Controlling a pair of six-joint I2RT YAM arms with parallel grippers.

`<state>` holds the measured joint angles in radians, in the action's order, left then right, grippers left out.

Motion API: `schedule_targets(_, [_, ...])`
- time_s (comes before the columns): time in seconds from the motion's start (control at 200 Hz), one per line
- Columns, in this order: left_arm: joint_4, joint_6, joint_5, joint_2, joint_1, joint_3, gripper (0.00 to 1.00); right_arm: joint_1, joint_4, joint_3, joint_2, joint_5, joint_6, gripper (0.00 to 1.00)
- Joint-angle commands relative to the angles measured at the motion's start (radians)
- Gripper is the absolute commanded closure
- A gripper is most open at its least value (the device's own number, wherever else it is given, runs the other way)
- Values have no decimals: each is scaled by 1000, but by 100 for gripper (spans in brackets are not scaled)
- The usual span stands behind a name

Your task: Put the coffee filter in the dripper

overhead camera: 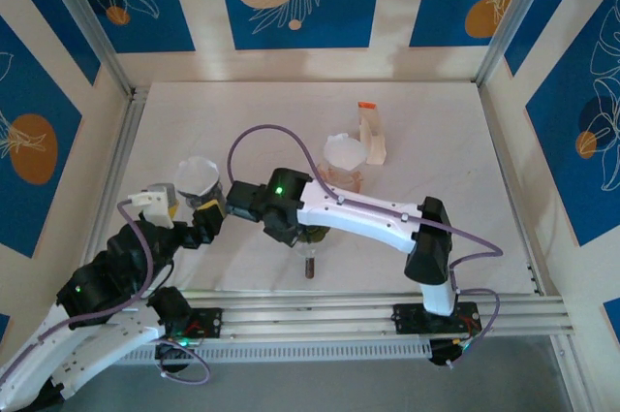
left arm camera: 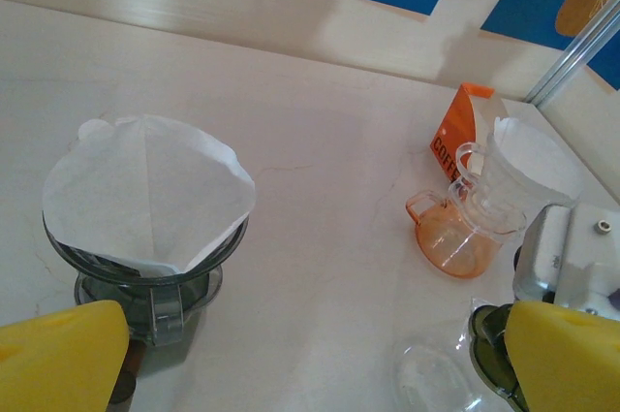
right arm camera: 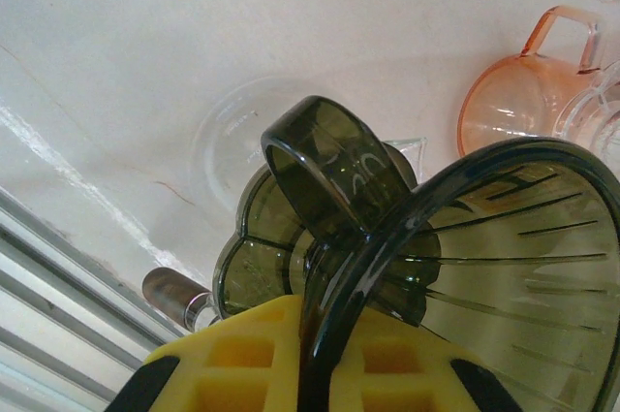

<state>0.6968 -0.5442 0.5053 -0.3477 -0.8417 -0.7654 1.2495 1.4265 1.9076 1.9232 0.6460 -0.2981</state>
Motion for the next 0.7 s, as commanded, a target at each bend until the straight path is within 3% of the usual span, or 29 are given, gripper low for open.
schedule_targets(0.0, [7, -7, 19, 15, 6, 3, 0, 23, 31, 28, 24, 65, -19, 100])
schedule_targets(0.31, [12, -10, 20, 23, 6, 6, 0, 34, 3, -16, 15, 52, -51, 97])
schedule_targets(0.53, [15, -11, 19, 22, 6, 5, 0, 43, -25, -73, -4, 59, -67, 87])
schedule_targets(0.695, [12, -13, 17, 21, 6, 4, 0, 50, -43, -87, -25, 57, -73, 73])
